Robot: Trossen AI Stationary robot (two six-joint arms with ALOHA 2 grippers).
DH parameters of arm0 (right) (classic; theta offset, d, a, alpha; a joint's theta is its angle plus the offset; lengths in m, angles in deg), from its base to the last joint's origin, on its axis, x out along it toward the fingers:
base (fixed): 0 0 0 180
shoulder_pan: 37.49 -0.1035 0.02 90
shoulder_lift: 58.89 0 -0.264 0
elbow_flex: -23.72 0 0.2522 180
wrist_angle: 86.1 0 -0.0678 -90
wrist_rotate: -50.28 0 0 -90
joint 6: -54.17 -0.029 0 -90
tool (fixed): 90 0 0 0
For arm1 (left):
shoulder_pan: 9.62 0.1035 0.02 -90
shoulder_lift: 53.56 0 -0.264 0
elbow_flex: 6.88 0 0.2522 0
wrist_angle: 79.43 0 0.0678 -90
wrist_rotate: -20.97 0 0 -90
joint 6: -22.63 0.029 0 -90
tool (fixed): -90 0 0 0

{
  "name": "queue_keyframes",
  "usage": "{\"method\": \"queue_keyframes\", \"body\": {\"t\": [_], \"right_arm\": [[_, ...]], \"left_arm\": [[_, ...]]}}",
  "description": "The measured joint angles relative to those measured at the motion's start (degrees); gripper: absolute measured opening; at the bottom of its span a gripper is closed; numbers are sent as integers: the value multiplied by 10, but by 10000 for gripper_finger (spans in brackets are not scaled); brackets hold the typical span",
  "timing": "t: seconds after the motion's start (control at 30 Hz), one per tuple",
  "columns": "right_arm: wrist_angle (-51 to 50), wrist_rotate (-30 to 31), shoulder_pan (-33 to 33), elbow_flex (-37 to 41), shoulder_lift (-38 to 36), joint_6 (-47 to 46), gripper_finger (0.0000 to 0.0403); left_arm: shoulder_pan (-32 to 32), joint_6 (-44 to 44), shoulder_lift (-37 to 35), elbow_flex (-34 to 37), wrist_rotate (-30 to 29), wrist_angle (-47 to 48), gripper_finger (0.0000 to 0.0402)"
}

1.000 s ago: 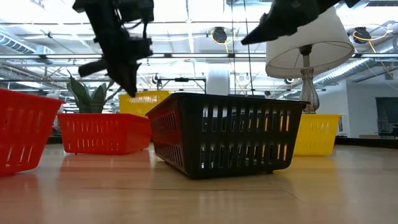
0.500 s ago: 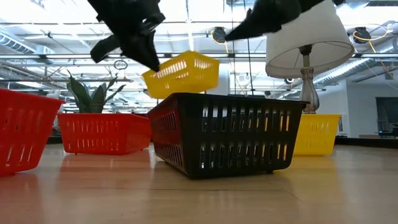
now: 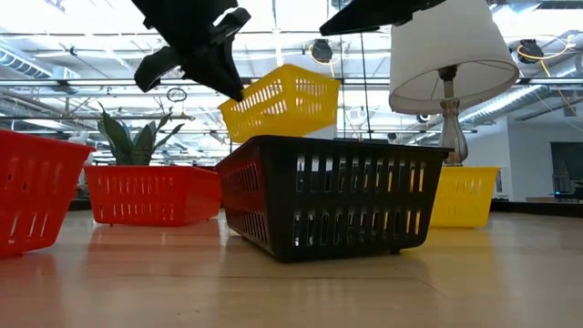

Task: Stack baskets by color
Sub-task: Stack the top yellow basket on the middle yellow basket

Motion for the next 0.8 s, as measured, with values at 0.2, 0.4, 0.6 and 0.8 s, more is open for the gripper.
{"method": "queue_keyframes", "body": {"t": [0.2,0.4,0.6,0.8], "right_arm": [[-2,3,-2,0,0,-13,212],[-10,3,-2,1,0,-12,235],[-20,3,-1,1,3,-15,232],[-25,2,-1,1,30,4,207]], "left_arm": [[-2,35,20,1,9,-39,13],[-1,49,27,0,18,-54,10],[-2,51,27,0,18,-60,12],[-3,56,27,0,19,-66,12]]}}
